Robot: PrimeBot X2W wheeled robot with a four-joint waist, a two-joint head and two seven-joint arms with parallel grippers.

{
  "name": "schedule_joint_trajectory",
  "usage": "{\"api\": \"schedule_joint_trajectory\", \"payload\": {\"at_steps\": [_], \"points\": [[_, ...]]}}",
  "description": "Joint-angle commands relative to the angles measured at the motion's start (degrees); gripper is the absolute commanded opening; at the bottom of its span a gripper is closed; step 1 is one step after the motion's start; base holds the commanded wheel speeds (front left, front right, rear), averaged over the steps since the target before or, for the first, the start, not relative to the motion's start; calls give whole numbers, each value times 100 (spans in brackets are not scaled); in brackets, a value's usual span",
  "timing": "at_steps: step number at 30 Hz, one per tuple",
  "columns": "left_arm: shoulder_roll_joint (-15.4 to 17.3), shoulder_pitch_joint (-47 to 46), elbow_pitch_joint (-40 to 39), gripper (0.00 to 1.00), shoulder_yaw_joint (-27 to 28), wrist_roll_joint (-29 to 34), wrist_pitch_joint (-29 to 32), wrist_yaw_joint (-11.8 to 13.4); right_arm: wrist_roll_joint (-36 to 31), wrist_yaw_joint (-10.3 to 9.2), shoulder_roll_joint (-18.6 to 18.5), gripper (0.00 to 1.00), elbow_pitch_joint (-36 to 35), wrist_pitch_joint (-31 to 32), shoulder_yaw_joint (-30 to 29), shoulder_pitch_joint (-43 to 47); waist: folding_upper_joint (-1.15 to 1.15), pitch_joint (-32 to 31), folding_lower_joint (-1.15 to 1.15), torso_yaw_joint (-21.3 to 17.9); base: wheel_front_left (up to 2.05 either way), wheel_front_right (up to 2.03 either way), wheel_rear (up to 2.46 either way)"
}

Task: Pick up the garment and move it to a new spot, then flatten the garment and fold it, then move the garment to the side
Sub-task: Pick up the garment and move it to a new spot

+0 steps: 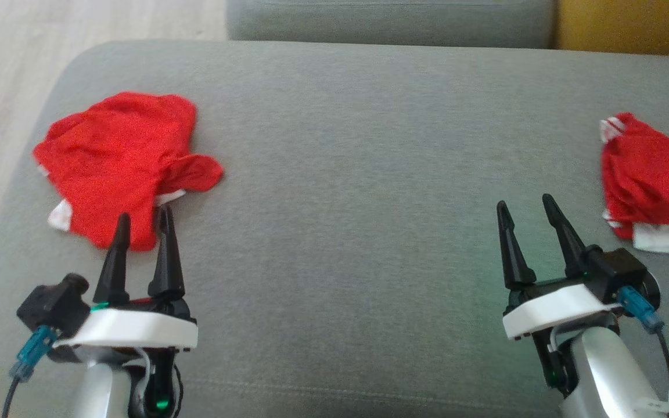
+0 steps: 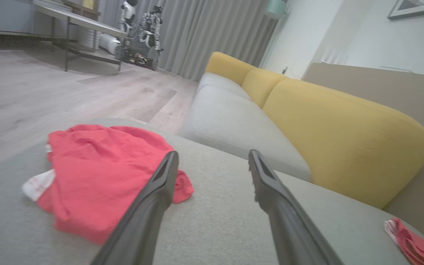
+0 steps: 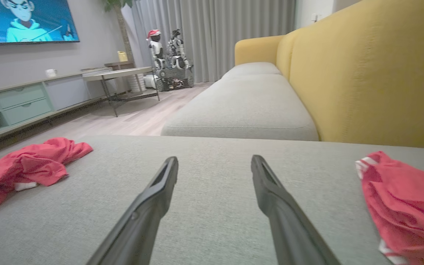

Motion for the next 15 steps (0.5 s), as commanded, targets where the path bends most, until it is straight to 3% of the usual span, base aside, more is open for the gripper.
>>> {"api": "schedule_joint_trajectory", "payload": {"at_steps": [1,15], "points": [[51,-226,-214,100,222,122,-29,-14,-42,-5,21,100,-153,-62,159,-230,0,60,0,275,0,0,0],[51,2,-296,100,367,178,-29,10,70,-5,21,100,-36,1,613,-156,0,-142,0,1668,0,0,0]]}}
